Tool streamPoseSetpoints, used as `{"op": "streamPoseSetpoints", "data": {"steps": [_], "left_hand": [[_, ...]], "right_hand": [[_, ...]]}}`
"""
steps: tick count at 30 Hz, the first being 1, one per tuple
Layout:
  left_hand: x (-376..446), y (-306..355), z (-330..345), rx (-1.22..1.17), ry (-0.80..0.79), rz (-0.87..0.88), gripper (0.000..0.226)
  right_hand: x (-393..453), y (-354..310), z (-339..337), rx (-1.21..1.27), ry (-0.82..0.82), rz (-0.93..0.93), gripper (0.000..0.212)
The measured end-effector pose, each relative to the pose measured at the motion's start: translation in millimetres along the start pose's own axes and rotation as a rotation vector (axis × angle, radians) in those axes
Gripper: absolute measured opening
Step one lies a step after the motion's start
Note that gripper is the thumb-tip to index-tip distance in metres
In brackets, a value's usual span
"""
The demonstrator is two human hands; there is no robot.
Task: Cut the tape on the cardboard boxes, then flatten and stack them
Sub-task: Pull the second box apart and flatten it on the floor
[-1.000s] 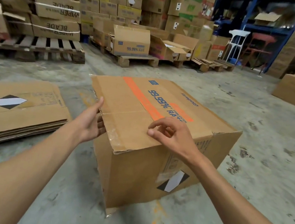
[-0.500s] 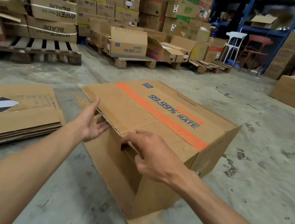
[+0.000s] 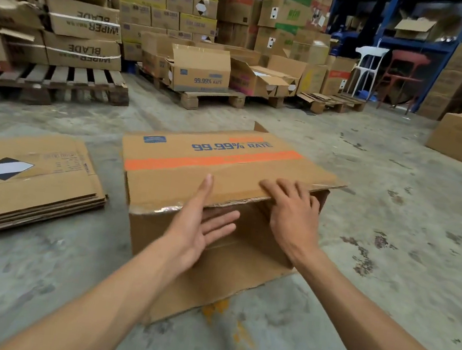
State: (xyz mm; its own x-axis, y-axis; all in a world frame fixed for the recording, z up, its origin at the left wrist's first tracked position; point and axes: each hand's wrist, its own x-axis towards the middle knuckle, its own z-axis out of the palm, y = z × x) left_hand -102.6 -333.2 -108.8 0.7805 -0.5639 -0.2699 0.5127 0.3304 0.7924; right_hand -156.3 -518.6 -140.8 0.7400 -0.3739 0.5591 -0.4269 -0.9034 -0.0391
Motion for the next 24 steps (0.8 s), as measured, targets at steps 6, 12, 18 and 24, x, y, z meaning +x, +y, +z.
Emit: {"op": "streamPoseSetpoints", "data": {"steps": [6, 12, 18, 24], "left_hand": [[-10.5, -4.5, -45.8, -0.243, 0.194, 0.156, 0.052], [10.2, 21.8, -53.4, 0.200, 0.185, 0.139, 0.021], [-6.3, 2.1, -81.8, 0.521, -0.255, 0.065, 0.032], [27.7, -3.9, -146.5, 0.010, 0.398, 0.075, 0.029]], "right_hand": [[23.9, 15.3, 2.5, 0.555, -0.128, 0.340, 0.064], [-0.5, -30.6, 0.5, 1.339, 0.200, 0.758, 0.054], [4.1, -38.1, 1.3, 1.774, 0.242, 1.141, 0.061], [2.9, 10.8, -11.7, 1.812, -0.219, 1.075, 0.034]]}}
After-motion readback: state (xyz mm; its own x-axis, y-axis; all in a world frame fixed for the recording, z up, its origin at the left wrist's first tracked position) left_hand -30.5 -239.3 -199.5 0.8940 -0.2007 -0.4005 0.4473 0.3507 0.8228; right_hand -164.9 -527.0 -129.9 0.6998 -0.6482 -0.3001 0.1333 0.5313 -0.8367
